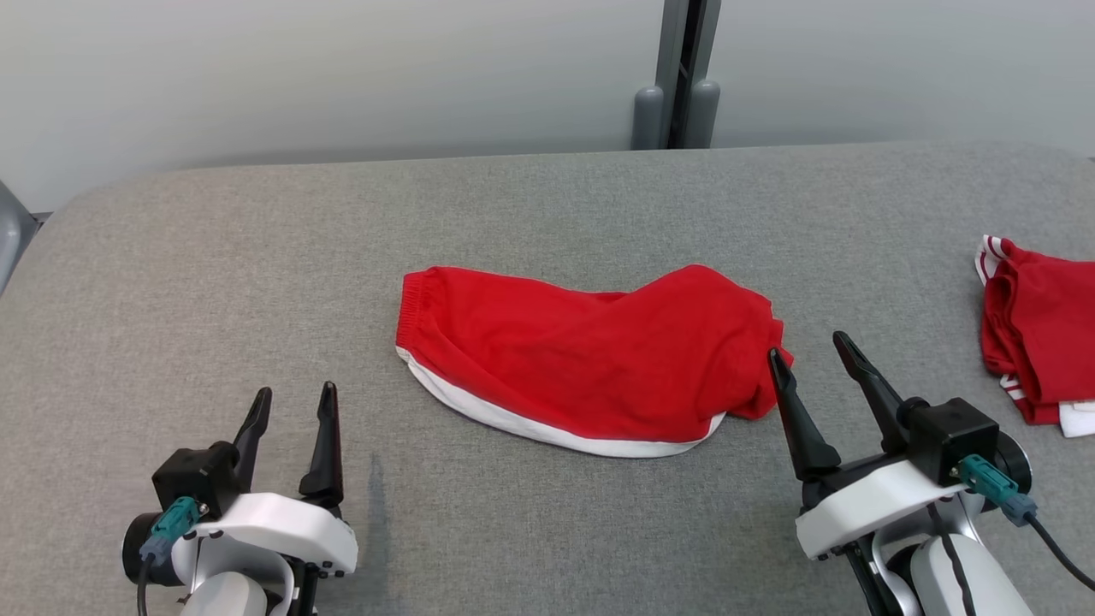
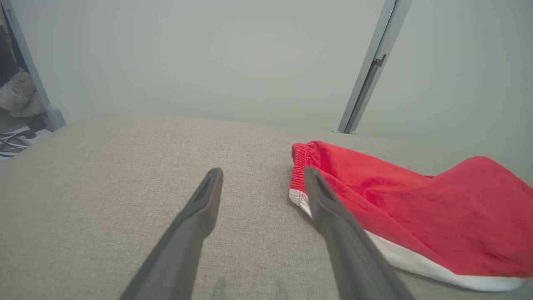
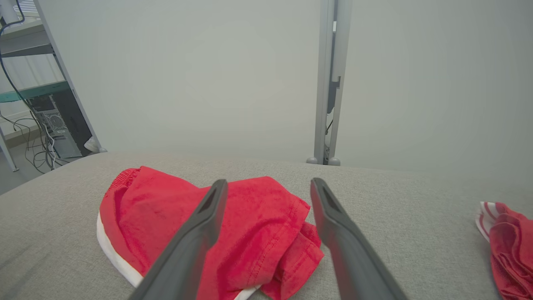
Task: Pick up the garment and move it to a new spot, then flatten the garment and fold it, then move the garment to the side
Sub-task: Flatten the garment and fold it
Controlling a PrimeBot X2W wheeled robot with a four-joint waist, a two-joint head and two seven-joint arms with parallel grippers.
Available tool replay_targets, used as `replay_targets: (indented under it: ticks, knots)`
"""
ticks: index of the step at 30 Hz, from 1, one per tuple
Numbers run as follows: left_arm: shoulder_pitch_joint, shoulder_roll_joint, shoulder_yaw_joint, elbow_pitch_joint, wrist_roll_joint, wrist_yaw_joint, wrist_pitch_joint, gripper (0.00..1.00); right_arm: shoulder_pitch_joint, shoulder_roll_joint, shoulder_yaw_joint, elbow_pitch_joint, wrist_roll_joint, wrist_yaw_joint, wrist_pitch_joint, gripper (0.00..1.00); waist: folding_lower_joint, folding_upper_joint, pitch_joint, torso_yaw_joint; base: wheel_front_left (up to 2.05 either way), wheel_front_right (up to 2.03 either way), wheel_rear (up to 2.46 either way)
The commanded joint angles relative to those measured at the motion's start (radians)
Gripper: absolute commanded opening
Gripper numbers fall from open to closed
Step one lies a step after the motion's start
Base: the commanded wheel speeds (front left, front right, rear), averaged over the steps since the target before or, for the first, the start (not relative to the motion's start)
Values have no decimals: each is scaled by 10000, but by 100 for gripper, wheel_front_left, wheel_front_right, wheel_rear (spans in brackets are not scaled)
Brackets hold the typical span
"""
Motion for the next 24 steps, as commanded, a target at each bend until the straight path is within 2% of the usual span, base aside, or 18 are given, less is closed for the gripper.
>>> replay_targets:
  ticks: [1, 8, 13, 24]
  knots:
    - [26, -17, 38, -27, 99, 31, -45, 100, 64, -80, -8, -89, -45, -4, 30, 100, 0, 0, 47, -34, 0, 0, 0]
    - [-463, -76, 76, 442, 145, -121, -89, 100, -146, -92, 170, -297, -109, -4, 170, 100, 0, 0, 469, -467, 0, 0, 0]
    - [-1107, -104, -83, 1284, 113, -204, 334, 100, -246, -65, 225, -318, -149, -4, 142, 100, 0, 0, 809, -961, 0, 0, 0]
    - [-2526, 87, 103, 3638, -25, 82, 777, 100, -483, -17, 305, -250, -178, -4, -12, 100, 0, 0, 1261, -1887, 0, 0, 0]
